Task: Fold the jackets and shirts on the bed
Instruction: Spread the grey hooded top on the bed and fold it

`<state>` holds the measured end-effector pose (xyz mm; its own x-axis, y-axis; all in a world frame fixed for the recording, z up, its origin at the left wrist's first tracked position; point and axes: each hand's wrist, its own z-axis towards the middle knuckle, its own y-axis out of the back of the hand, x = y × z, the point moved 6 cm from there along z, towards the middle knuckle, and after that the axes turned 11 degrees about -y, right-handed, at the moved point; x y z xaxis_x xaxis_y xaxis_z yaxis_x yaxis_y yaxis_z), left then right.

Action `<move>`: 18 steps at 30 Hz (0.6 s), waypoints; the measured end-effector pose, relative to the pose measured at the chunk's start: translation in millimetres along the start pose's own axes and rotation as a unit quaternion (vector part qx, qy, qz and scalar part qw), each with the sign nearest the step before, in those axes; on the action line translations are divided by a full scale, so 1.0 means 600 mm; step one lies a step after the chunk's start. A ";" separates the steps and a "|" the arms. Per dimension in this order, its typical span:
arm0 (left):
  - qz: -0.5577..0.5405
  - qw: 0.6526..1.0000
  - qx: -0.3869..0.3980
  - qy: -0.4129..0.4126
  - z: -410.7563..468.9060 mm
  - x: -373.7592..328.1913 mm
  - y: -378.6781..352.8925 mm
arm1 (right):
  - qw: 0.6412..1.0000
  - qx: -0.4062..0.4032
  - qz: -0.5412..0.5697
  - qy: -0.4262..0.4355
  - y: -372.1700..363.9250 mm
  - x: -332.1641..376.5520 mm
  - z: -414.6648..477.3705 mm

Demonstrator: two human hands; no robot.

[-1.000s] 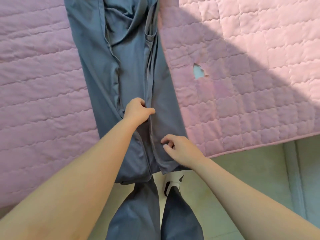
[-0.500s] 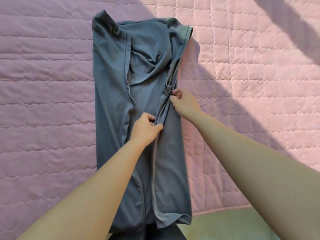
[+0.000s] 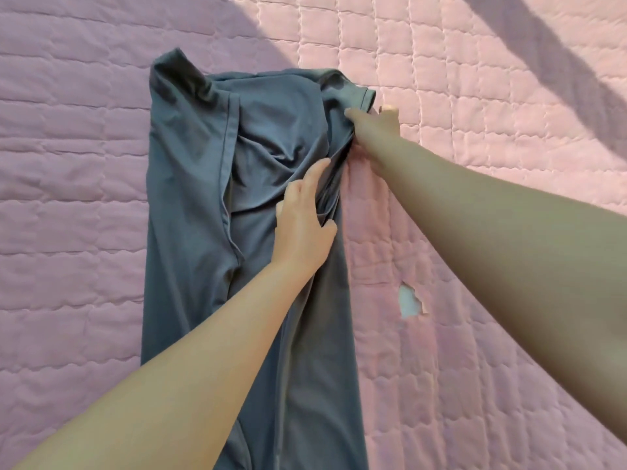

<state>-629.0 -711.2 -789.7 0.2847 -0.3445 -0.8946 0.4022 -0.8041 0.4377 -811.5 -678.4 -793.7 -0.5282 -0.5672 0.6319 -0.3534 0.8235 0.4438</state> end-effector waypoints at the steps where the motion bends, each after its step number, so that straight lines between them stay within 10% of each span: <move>1: 0.020 0.999 0.022 -0.022 0.002 -0.006 -0.004 | 1.000 0.004 0.006 0.003 0.002 0.006 0.004; 6: 0.128 0.989 0.060 -0.046 -0.004 -0.005 -0.012 | 0.996 0.046 0.004 0.071 -0.008 0.031 0.022; 11: 0.126 0.985 -0.055 -0.105 0.003 -0.028 0.015 | 0.988 -0.075 -0.050 0.123 0.014 0.057 0.009; 18: 0.063 0.989 -0.107 -0.075 -0.008 -0.061 0.050 | 0.822 -0.238 -0.386 0.344 -0.029 0.137 -0.098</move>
<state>-623.2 -720.3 -743.5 0.2185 -0.5170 -0.8276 0.5516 -0.6342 0.5418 -803.5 -740.1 -711.9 0.3315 -0.9258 0.1819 0.0514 0.2102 0.9763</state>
